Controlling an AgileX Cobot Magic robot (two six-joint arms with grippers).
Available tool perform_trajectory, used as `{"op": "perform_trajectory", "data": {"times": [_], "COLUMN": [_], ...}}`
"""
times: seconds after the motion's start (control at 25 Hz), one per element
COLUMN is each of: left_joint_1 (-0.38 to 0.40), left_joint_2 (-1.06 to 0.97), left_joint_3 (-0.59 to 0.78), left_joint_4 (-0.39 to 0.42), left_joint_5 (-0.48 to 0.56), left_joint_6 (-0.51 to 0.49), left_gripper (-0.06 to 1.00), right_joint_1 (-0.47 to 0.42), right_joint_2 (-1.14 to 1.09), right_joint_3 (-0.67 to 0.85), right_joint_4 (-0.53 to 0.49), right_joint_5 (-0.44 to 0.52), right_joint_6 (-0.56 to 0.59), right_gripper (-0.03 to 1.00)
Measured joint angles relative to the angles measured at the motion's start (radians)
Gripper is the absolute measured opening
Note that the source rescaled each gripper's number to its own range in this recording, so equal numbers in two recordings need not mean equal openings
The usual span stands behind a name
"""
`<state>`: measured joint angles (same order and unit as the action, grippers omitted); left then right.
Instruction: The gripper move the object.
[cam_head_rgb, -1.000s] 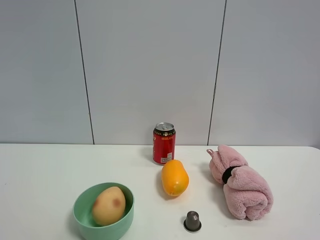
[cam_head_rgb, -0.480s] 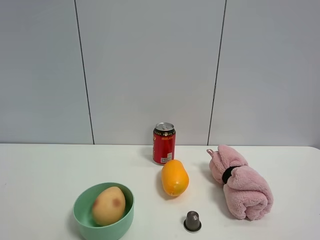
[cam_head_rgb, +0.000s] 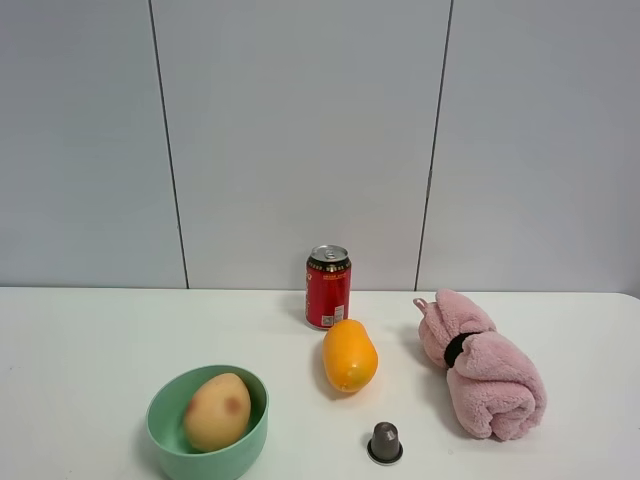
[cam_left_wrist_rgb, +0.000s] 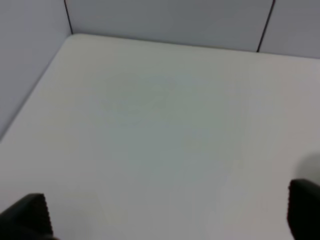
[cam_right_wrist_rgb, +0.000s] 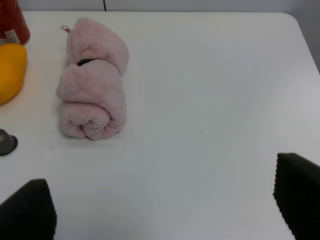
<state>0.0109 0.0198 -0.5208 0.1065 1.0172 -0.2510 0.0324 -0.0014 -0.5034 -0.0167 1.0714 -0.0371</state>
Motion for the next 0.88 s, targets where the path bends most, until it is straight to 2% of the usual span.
{"op": "perform_trajectory", "data": {"times": [0.32,0.88], "left_joint_1": [0.0,0.0], "left_joint_2": [-0.023,-0.023], "left_joint_3": [0.014,0.023], "left_joint_4": [-0.009,-0.009], "left_joint_5": [0.051,0.049], "left_joint_6": [0.031,0.068], "left_gripper": [0.96,0.95], "right_joint_1": [0.0,0.0], "right_joint_2": [0.0,0.0], "right_joint_3": [0.0,0.0], "right_joint_4": [0.0,0.0], "right_joint_5": [0.0,0.0], "right_joint_6": [0.0,0.0], "right_gripper": [1.0,1.0]}}
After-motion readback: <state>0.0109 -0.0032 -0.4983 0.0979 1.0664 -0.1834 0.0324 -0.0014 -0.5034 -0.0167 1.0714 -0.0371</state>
